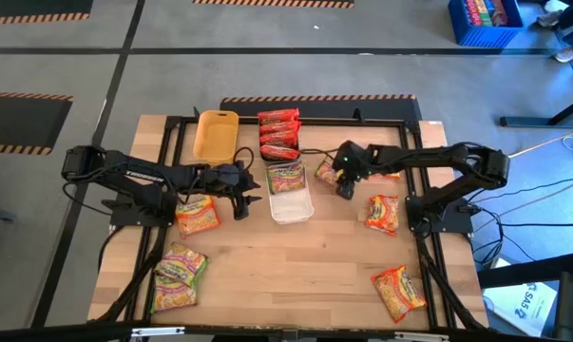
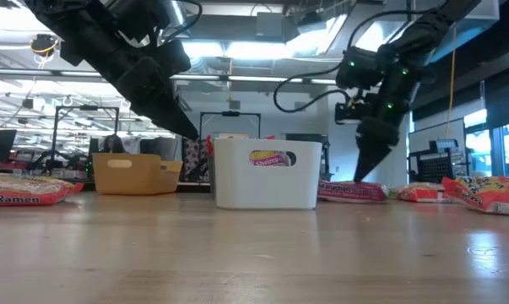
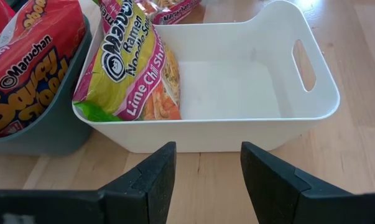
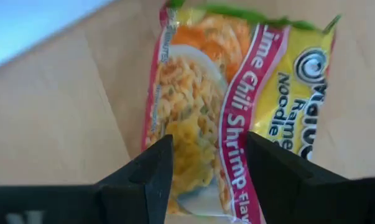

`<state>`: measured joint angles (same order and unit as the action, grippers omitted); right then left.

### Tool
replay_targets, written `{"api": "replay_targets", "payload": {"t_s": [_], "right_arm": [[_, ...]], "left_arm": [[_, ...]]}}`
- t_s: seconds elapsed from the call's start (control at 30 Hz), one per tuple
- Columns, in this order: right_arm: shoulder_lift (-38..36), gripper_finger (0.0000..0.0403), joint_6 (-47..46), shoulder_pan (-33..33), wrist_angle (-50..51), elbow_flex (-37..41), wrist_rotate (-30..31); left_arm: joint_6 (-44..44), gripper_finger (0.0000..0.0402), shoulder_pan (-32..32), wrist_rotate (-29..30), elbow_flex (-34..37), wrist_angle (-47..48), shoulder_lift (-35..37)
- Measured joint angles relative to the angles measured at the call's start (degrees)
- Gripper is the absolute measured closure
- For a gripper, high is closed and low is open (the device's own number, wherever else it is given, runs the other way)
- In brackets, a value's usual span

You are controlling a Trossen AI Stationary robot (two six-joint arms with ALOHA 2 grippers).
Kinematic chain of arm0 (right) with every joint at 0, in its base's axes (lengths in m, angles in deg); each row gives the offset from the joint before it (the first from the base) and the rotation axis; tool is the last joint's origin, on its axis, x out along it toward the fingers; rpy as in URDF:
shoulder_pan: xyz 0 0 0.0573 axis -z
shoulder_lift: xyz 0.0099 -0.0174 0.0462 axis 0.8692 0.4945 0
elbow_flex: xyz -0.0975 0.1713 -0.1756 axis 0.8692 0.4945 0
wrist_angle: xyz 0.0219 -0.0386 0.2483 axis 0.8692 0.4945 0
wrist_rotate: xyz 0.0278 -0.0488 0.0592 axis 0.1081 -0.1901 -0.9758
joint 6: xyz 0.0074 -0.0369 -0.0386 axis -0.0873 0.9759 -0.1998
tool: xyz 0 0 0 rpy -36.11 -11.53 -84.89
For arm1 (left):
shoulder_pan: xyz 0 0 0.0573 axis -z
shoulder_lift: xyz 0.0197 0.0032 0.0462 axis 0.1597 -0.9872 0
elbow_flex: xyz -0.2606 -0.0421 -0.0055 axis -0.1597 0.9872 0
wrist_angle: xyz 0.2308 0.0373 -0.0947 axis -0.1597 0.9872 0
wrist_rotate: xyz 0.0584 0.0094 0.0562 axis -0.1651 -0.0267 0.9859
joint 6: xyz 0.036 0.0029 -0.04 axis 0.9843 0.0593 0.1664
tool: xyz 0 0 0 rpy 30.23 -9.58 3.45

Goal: Sort Maruchan noodles
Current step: Put the top green noodle pack into the white bin

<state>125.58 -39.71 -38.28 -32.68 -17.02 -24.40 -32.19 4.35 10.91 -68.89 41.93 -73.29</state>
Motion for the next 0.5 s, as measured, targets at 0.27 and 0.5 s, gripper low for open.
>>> {"api": "replay_targets", "payload": {"t_s": [0.27,0.5], "right_arm": [[-0.26,0.0221,-3.00,-6.94,-0.16,2.32,0.73],[-0.20,0.0221,-11.39,-18.03,1.48,2.37,0.59]], "left_arm": [[-0.01,0.0227,0.00,-0.08,0.00,0.00,0.00],[-0.06,0.0227,2.25,-0.90,0.00,0.00,0.00]]}}
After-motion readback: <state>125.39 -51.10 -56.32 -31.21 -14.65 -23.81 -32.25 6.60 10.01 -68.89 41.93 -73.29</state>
